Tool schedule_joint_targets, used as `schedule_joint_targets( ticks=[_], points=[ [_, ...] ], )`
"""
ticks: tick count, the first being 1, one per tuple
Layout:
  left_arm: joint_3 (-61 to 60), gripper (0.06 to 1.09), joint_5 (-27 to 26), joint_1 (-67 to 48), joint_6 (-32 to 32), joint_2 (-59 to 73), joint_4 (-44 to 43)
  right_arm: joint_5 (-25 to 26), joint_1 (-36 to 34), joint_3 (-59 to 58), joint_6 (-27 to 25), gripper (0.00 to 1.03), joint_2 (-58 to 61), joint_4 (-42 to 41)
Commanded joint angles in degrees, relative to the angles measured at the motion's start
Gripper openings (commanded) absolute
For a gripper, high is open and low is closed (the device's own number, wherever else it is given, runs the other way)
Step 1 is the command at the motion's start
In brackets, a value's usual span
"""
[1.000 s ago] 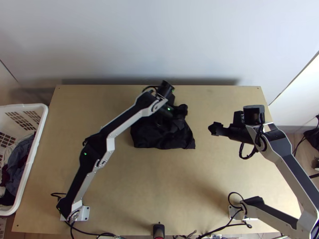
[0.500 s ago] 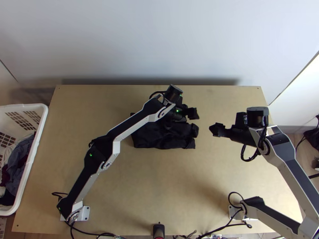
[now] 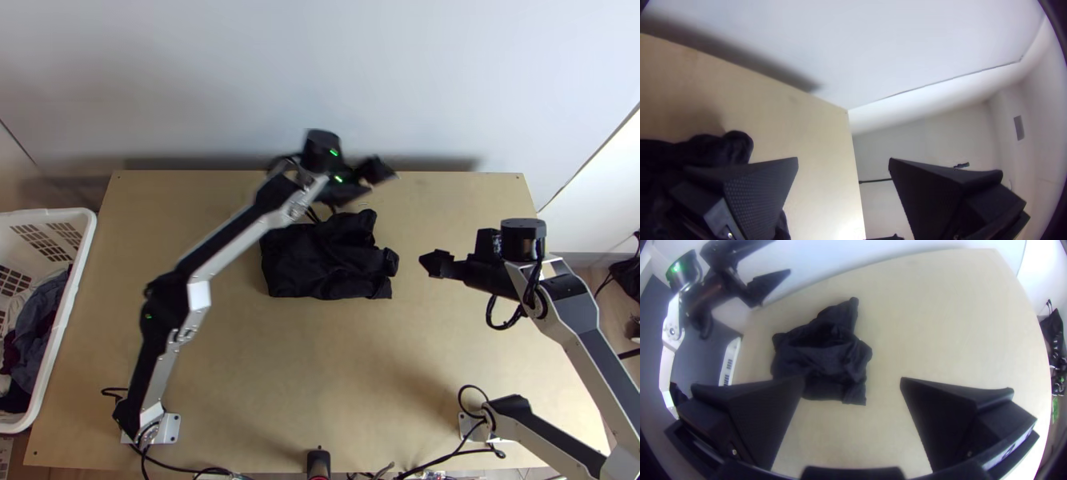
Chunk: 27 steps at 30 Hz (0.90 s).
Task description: Fold the t-shirt
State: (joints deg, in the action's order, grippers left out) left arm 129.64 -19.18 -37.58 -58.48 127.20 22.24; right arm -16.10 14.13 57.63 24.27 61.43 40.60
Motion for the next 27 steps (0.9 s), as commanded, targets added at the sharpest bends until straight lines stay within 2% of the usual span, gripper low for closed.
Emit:
schedule_joint_targets(
  ticks=[1, 7, 9, 12, 16, 19, 22, 24, 27],
  points=[
    [-3.08, 1.04, 0.81, 7.61, 6.18, -8.63, 7.03, -0.51, 5.91, -1.73, 0.60, 0.99, 0.97, -0.08],
    [-3.52, 1.04, -0.16, 17.63, 19.19, -13.82, 24.43, -2.80, 16.28, -2.25, 1.66, 0.99, 6.07, 0.80],
    [-3.96, 1.04, -0.77, 20.97, 21.65, -15.05, 29.35, -6.40, 18.21, -1.90, 4.91, 0.99, 8.00, 0.80],
    [-5.81, 1.04, -0.77, 24.93, 24.46, -17.16, 34.54, -7.54, 22.43, -0.50, 8.42, 0.99, 10.99, 0.97],
    [-13.10, 1.04, -0.77, 29.41, 25.78, -22.61, 34.80, -7.46, 24.19, 2.32, 15.28, 0.99, 16.27, 0.36],
    [-18.29, 1.04, -0.77, 32.05, 26.40, -26.21, 33.83, -7.46, 24.81, 4.69, 17.39, 0.99, 20.22, -0.43],
    [-23.74, 1.04, -0.77, 35.03, 26.75, -29.99, 32.16, -10.62, 25.42, 6.45, 21.52, 0.99, 24.18, 0.01],
    [-26.81, 1.04, -0.77, 36.88, 26.75, -32.27, 31.64, -10.62, 25.77, 6.71, 23.45, 0.99, 25.23, -0.08],
    [-30.50, 1.04, -0.77, 39.08, 26.57, -35.61, 30.58, -10.53, 25.16, 6.27, 24.42, 0.99, 27.08, -0.26]
  ],
)
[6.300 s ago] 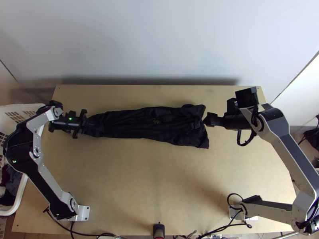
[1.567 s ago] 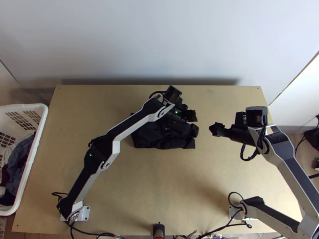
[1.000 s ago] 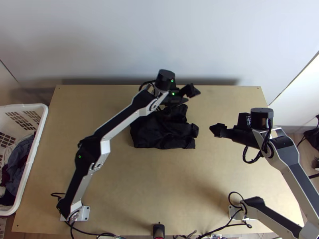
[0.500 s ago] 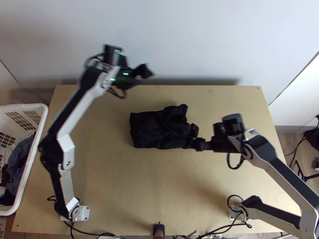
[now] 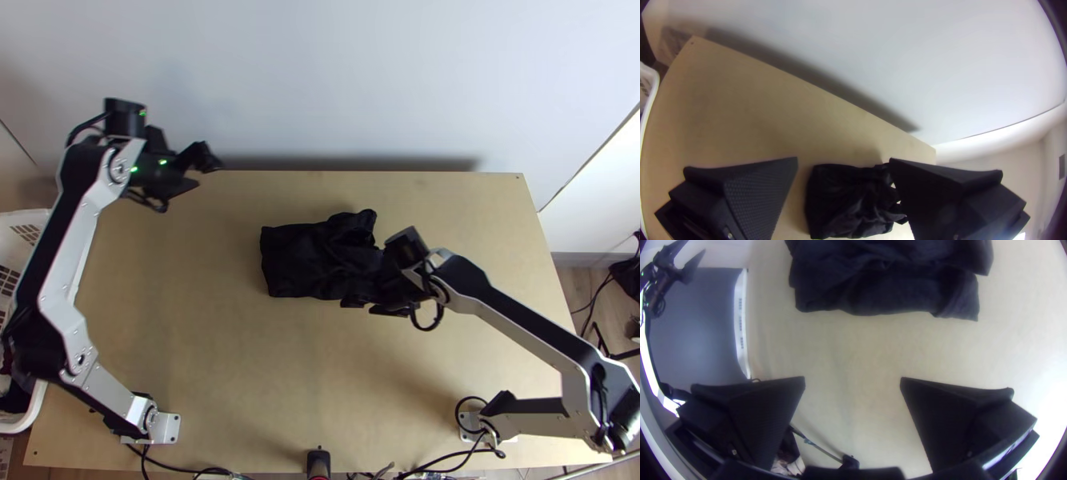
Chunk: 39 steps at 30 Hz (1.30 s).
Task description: Fold the t-shirt
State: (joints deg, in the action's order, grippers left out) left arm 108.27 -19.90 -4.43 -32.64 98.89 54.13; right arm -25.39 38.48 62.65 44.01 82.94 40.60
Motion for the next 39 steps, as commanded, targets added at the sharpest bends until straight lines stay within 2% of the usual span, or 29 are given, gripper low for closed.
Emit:
schedule_joint_targets(
  ticks=[1, 4, 7, 9, 14, 18, 24, 30, 39],
  points=[
    [-10.09, 1.04, -0.05, 6.54, 0.65, -8.28, -1.66, -1.33, -0.16, 0.89, 5.91, 0.99, 6.27, -0.26],
    [-11.85, 1.04, -0.05, 8.12, 0.21, -10.39, -2.10, -3.00, -2.00, -0.69, 9.69, 0.99, 7.24, -0.61],
    [-12.47, 1.04, 0.13, 9.17, -0.58, -11.79, -2.10, -5.20, -1.92, -2.18, 11.27, 0.98, 7.77, -1.66],
    [-12.73, 1.04, 0.92, 9.17, -0.84, -12.76, -2.10, -5.20, -1.39, -4.47, 13.38, 0.98, 7.85, -5.88],
    [-13.26, 1.04, 3.82, 8.91, -2.16, -15.04, -1.92, -5.20, -0.77, -11.06, 20.41, 0.98, 8.73, -22.49],
    [-13.61, 1.04, 5.66, 8.56, -2.78, -16.98, -1.48, -4.94, 0.28, -13.43, 21.73, 0.98, 10.05, -30.14],
    [-14.31, 1.04, 7.07, 8.56, -3.92, -19.79, -1.39, -0.98, 0.54, -13.43, 23.05, 0.96, 11.37, -36.47],
    [-15.46, 1.04, 7.24, 9.26, -4.01, -22.25, -1.39, 5.96, -0.07, -13.52, 23.32, 0.96, 11.11, -42.27],
    [-16.60, 1.04, 7.24, 10.14, -4.01, -23.31, -1.57, 10.09, -0.42, -13.52, 23.32, 0.96, 13.48, -48.33]
  ],
)
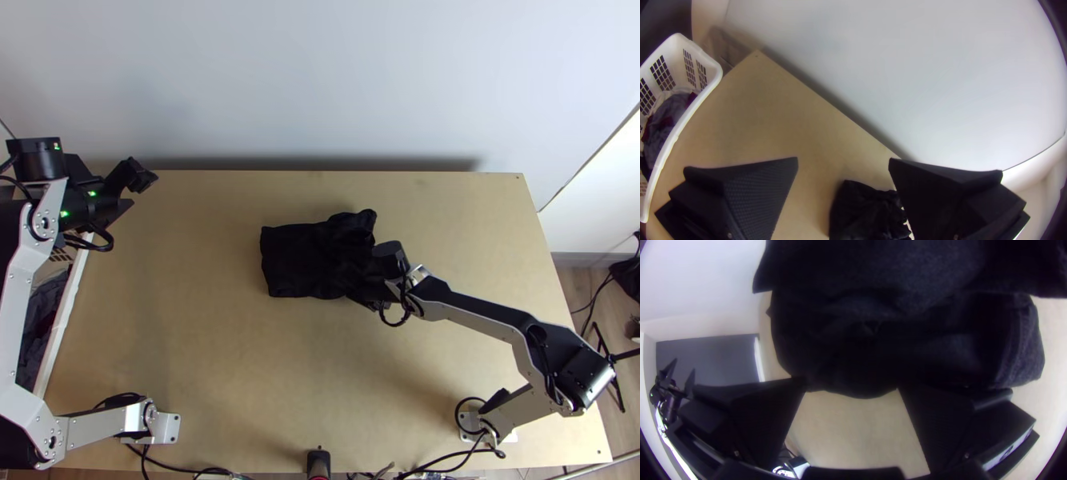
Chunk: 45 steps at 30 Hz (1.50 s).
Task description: Fold the t-shirt
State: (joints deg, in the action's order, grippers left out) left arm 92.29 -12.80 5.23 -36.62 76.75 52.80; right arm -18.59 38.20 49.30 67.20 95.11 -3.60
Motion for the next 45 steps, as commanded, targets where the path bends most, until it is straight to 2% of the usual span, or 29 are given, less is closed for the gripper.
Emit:
schedule_joint_targets(
  ticks=[1, 5, 14, 23, 24, 26, 27, 29, 31, 34, 38, 45],
  points=[
    [-0.62, 1.04, 0.23, 0.57, 0.15, -1.25, -0.32, 3.56, -0.05, -0.08, -0.14, 0.96, 1.39, -4.23],
    [-0.36, 1.04, 0.14, 1.53, 0.32, -1.34, -0.59, 4.09, 0.04, 0.62, -0.23, 0.96, 2.45, -4.31],
    [-0.36, 1.04, 0.14, 3.29, 1.11, -1.25, -0.68, 8.83, 0.30, 4.31, -1.19, 0.96, 6.67, -5.55],
    [-1.68, 1.04, 0.14, 5.66, 2.87, -1.43, -0.76, 10.33, 0.48, 9.32, -1.02, 0.98, 10.53, -5.46],
    [-1.76, 1.04, 0.14, 5.93, 2.96, -1.43, -0.68, 10.33, 0.48, 9.94, -1.46, 0.95, 10.62, -5.46],
    [-2.12, 1.04, 0.05, 6.37, 3.57, -1.43, -0.68, 10.24, 0.48, 11.79, -3.04, 0.83, 11.24, -4.49],
    [-2.38, 1.04, 0.05, 6.45, 3.84, -1.43, -0.68, 10.24, 0.39, 12.84, -4.09, 0.70, 11.33, -3.17],
    [-2.82, 1.04, 0.05, 6.63, 4.01, -1.43, -0.68, 10.50, 0.21, 13.81, -5.94, 0.31, 10.71, -2.12],
    [-3.17, 1.04, -0.12, 6.72, 4.19, -1.34, -0.50, 10.42, 0.13, 14.95, -8.75, 0.27, 10.53, -1.24],
    [-3.70, 1.04, -0.56, 6.98, 4.37, -1.16, -0.06, 9.89, 0.21, 19.08, -17.10, 0.16, 9.22, 5.18],
    [-4.66, 1.04, -0.74, 6.98, 4.45, -1.08, 0.20, 6.46, -0.23, 19.52, -22.37, 0.08, 5.88, 5.79],
    [-5.72, 1.04, -1.18, 8.30, 4.80, -0.73, 0.20, 4.70, -0.67, 14.69, -25.45, 0.06, 3.24, 2.28]
  ],
)
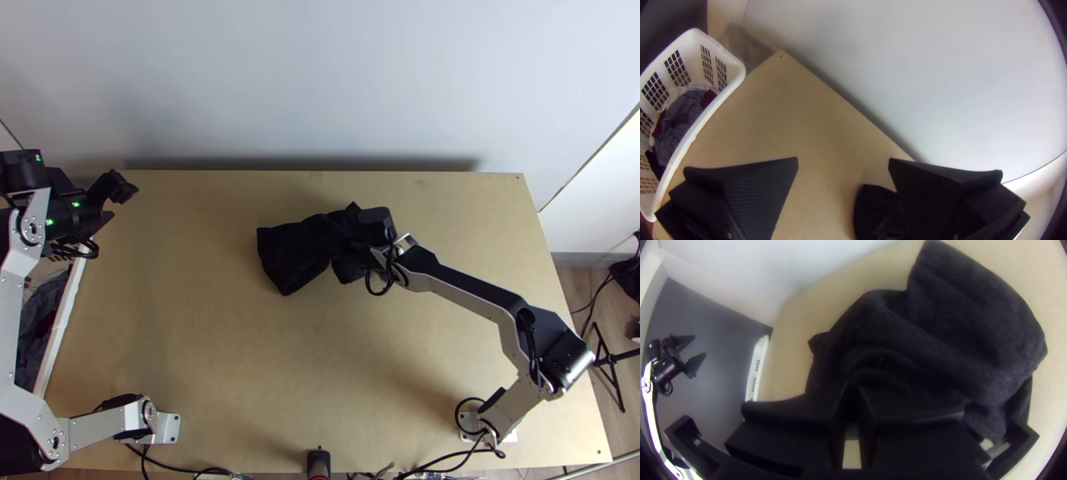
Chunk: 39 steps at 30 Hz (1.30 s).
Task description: Fold the t-shirt
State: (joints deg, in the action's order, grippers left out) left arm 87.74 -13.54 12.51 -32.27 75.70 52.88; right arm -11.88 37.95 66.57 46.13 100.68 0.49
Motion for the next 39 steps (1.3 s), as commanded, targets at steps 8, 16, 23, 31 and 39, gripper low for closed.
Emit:
schedule_joint_targets(
  ticks=[8, 16, 23, 31, 39],
  points=[
    [-2.14, 1.04, -2.54, 5.07, 2.30, 0.06, 0.20, -2.01, -5.08, -6.98, -7.46, 0.07, -2.95, -6.91],
    [-1.70, 1.04, -6.06, 9.99, 4.41, -0.20, 0.29, -2.01, -14.66, -8.65, -15.28, 0.07, -2.60, -10.42],
    [-1.26, 1.04, -7.11, 10.69, 5.38, -0.29, 0.38, -2.01, -21.26, -10.23, -18.97, 0.07, -2.51, -11.04],
    [-0.12, 1.04, -7.90, 10.78, 5.38, -0.56, 0.91, -2.45, -27.67, -6.98, -23.72, 0.07, -4.97, -6.82],
    [0.06, 1.04, -8.52, 11.31, 5.38, -0.64, 1.43, -4.38, -35.67, -4.08, -28.64, 0.07, -5.50, -2.86]
  ],
)
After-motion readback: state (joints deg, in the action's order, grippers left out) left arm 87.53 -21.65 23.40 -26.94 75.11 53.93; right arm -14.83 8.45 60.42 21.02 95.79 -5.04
